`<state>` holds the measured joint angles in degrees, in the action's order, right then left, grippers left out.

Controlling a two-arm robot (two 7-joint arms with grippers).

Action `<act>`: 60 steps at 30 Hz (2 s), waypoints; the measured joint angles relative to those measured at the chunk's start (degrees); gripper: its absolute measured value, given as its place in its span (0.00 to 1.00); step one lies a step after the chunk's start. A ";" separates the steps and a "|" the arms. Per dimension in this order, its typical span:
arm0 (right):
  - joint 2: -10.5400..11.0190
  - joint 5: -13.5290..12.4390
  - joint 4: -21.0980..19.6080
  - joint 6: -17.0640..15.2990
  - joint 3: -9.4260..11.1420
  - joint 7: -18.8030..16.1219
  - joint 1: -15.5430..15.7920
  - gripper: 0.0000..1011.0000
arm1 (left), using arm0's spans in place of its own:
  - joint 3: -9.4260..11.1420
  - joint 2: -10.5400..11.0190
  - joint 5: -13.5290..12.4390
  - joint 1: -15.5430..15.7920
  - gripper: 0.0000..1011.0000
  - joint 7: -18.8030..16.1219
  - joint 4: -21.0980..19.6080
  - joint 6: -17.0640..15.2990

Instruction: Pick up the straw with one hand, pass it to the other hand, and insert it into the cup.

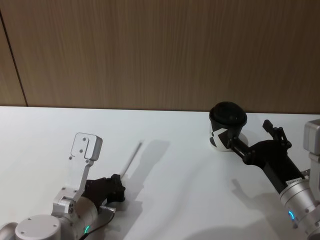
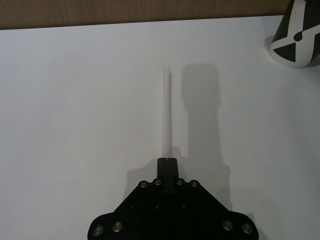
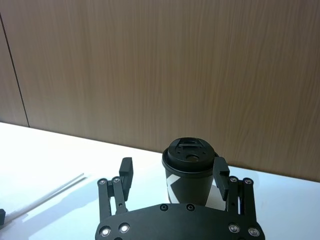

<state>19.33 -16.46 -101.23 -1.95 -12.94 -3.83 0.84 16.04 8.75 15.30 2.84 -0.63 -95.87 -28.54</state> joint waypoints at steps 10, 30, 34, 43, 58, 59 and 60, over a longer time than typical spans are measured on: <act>0.00 0.00 0.00 0.00 0.00 0.00 0.00 0.99 | 0.21 -0.17 -0.23 0.83 0.00 0.86 0.44 1.32; 0.00 0.00 0.00 0.00 0.00 0.00 0.00 0.99 | 0.76 2.07 -1.14 3.87 0.00 7.72 -1.96 8.74; 0.00 0.00 0.00 0.00 0.00 0.00 0.00 0.99 | 0.82 2.73 -1.30 4.73 0.00 9.28 -2.77 10.29; 0.00 0.00 0.00 0.00 0.00 0.00 0.00 0.99 | 1.52 3.99 -1.24 7.91 0.00 13.40 -3.71 14.32; 0.00 0.00 0.00 0.00 0.00 0.00 0.00 0.99 | 4.32 4.56 -1.08 13.98 0.00 19.35 -1.42 20.79; 0.00 0.00 0.00 0.00 0.00 0.00 0.00 0.99 | 4.66 4.51 -1.06 14.57 0.00 19.74 -1.04 21.31; 0.00 0.00 0.00 0.00 0.00 0.00 0.00 0.99 | 4.79 4.50 -1.04 14.79 0.00 19.96 -0.89 21.61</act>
<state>19.33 -16.46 -101.23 -1.95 -12.94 -3.83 0.84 20.83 13.25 14.26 17.62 19.32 -96.76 -6.93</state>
